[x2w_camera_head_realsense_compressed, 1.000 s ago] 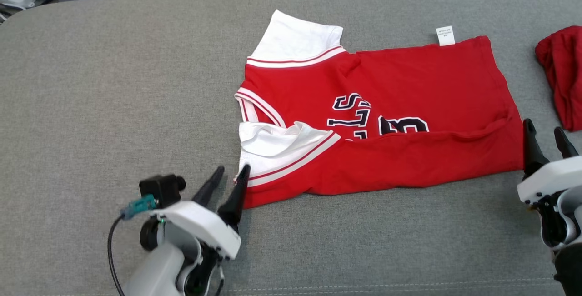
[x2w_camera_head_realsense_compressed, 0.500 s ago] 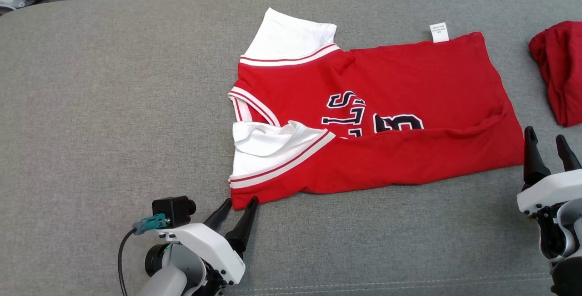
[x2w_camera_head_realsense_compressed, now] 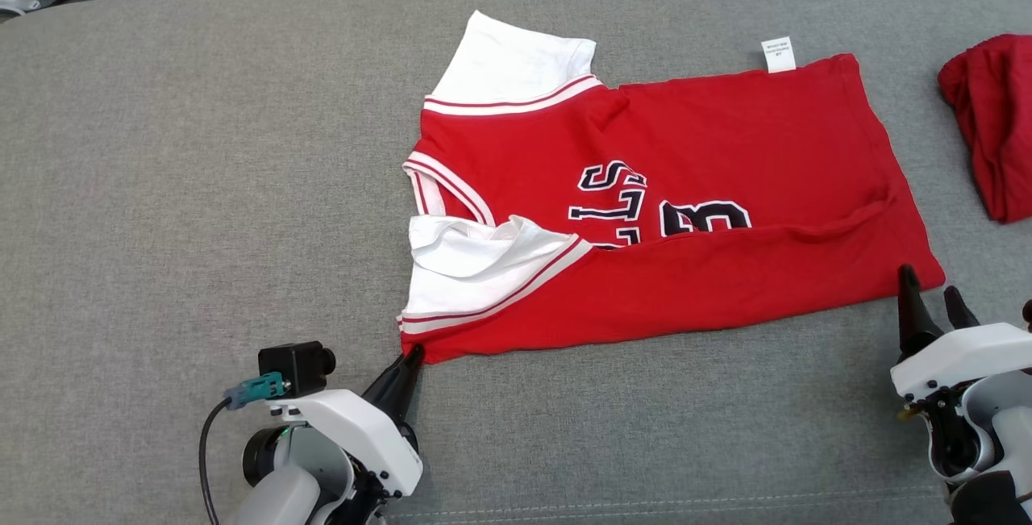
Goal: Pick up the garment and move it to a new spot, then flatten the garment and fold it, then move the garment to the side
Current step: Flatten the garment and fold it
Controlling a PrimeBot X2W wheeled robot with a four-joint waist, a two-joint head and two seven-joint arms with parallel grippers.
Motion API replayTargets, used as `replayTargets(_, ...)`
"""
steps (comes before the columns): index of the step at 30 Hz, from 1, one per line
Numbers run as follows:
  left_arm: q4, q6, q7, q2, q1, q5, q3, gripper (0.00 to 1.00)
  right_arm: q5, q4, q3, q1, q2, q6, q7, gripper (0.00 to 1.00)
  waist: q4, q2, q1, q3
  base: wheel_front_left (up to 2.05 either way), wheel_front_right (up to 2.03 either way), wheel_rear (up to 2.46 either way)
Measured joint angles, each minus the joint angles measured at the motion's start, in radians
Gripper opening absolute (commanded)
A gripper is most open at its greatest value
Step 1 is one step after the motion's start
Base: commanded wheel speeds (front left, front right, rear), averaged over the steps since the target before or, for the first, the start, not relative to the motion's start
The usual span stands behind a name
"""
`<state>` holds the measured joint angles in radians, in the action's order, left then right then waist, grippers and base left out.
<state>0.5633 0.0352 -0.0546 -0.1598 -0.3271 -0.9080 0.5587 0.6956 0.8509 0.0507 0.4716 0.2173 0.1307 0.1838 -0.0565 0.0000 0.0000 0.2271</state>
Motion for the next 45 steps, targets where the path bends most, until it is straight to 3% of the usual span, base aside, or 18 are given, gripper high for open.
replayTargets(10,-0.035,-0.003,0.001,-0.016,0.0,0.0,0.001,0.0,0.096,0.123,0.009,0.072,0.016,0.0,-0.018,1.0,0.028,0.0,0.0,0.019,0.0,0.0,0.0)
replayTargets(11,-0.038,-0.003,0.002,-0.016,0.0,0.0,0.002,0.0,0.105,0.133,0.013,0.081,0.016,0.0,-0.021,0.49,0.029,0.0,0.0,0.02,0.0,0.0,0.0)
replayTargets(12,-0.04,-0.003,0.002,-0.017,0.0,0.0,0.002,0.0,0.113,0.141,0.015,0.088,0.016,0.0,-0.021,0.49,0.03,0.0,0.0,0.02,0.0,0.0,0.0)
replayTargets(13,-0.041,-0.003,0.002,-0.017,0.0,0.0,0.002,0.0,0.121,0.149,0.018,0.093,0.017,0.0,-0.021,0.16,0.031,0.0,0.0,0.02,0.0,0.0,0.0)
replayTargets(14,-0.043,-0.006,0.002,-0.017,0.0,0.0,0.003,0.0,0.128,0.157,0.022,0.097,0.018,0.0,-0.021,0.0,0.032,0.0,0.0,0.02,0.0,0.0,0.0)
replayTargets(21,-0.056,-0.01,0.001,-0.026,0.005,0.0,0.003,0.0,0.153,0.166,0.072,0.085,0.032,0.0,-0.014,0.0,0.036,0.0,0.0,0.0,0.0,0.0,0.0)
replayTargets(27,-0.102,-0.031,0.003,-0.043,0.069,-0.005,0.004,0.0,0.159,0.137,0.119,-0.019,0.047,0.0,0.012,0.0,0.038,0.0,0.0,-0.042,0.0,0.0,0.0)
replayTargets(36,-0.236,-0.099,0.063,-0.08,0.217,-0.018,0.026,0.0,0.164,0.082,0.147,-0.133,0.092,0.0,0.02,0.0,0.038,0.0,0.0,-0.082,0.0,0.0,0.0)
replayTargets(45,-0.346,-0.179,0.116,-0.123,0.267,-0.006,0.051,0.0,0.164,0.057,0.149,-0.168,0.109,0.001,-0.008,0.0,0.041,0.0,0.0,-0.095,0.0,0.0,0.0)
